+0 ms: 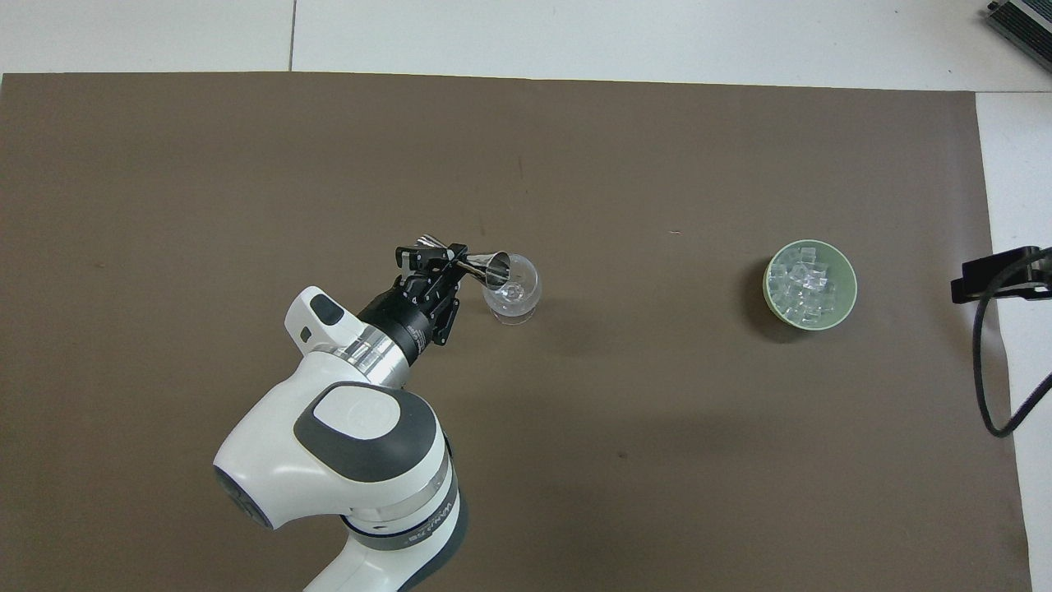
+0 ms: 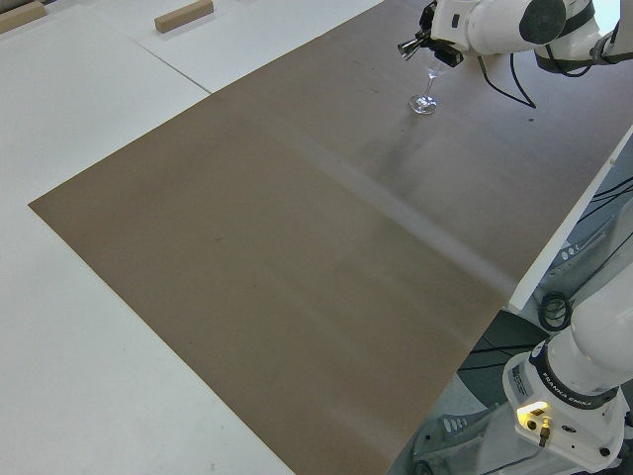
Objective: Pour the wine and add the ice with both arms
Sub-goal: 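Tilt the jigger with the left gripper toward the glass opening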
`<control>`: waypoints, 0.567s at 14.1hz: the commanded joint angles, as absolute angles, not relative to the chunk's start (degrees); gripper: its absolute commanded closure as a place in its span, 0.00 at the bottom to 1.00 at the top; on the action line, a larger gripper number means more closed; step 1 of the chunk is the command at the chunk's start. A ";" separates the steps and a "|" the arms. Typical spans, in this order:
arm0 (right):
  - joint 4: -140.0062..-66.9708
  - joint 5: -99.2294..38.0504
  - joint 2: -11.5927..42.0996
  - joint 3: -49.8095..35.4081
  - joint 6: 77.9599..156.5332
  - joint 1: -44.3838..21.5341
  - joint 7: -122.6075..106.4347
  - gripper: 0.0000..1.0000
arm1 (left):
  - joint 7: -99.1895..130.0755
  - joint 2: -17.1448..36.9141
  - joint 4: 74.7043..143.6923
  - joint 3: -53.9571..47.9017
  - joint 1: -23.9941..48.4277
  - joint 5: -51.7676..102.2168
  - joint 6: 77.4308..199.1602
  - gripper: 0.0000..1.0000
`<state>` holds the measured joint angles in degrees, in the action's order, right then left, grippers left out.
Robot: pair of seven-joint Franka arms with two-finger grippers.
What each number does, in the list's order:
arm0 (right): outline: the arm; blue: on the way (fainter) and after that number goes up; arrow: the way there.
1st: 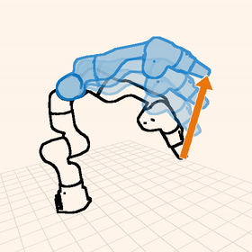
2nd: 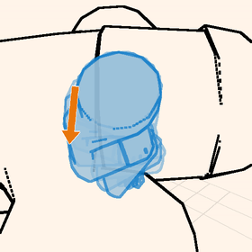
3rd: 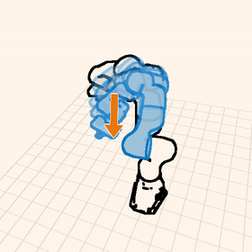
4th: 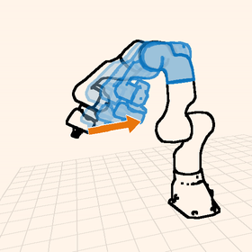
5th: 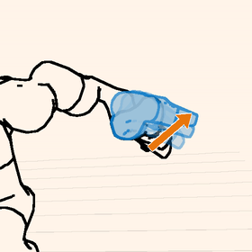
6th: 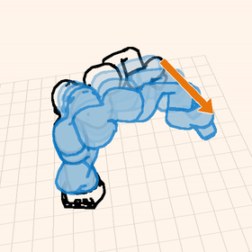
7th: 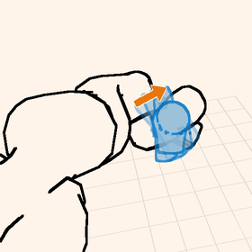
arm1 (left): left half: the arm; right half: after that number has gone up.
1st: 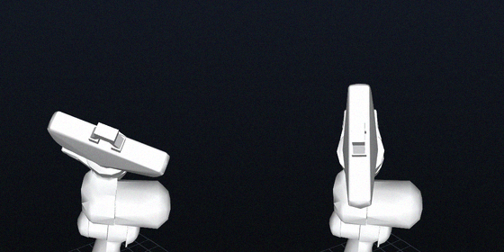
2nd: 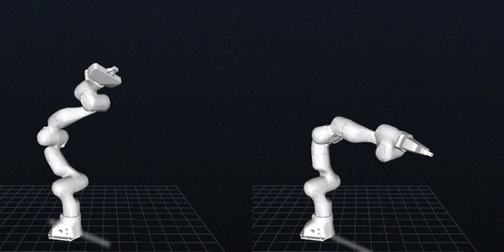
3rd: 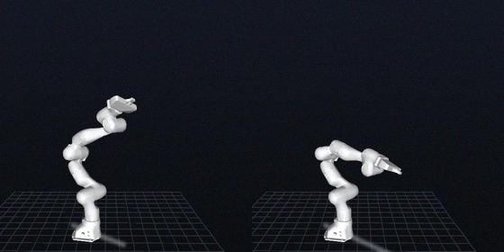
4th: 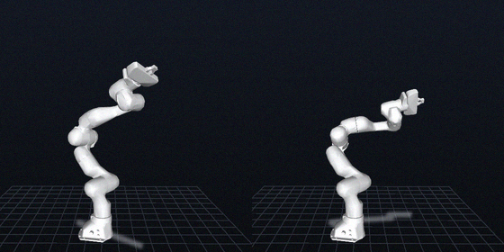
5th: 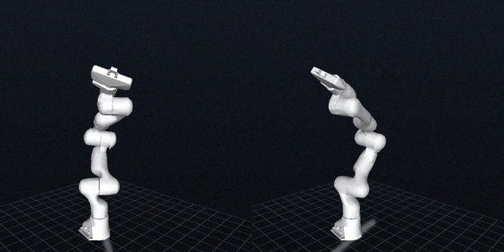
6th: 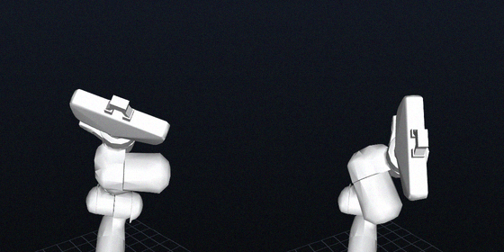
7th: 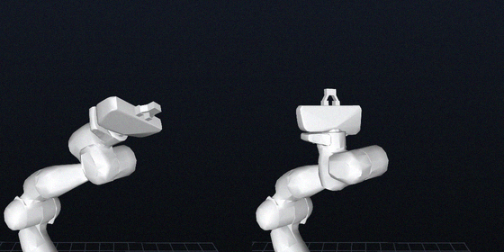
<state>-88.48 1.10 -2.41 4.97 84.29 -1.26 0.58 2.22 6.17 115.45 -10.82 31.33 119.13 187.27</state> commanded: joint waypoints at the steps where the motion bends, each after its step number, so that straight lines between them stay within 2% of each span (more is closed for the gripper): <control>1: -89.83 0.53 -3.69 4.83 84.64 -1.14 0.79 0.00 | 1.23 6.77 114.08 -10.28 32.78 118.56 189.05 1.00; 8: -89.91 0.53 -3.69 4.83 84.64 -1.14 0.79 0.00 | 1.23 7.03 113.47 -10.46 32.96 117.07 190.11 1.00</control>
<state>-88.49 1.10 -2.41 4.97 84.29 -1.26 0.58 1.35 6.18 115.00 -11.07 31.56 118.04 188.15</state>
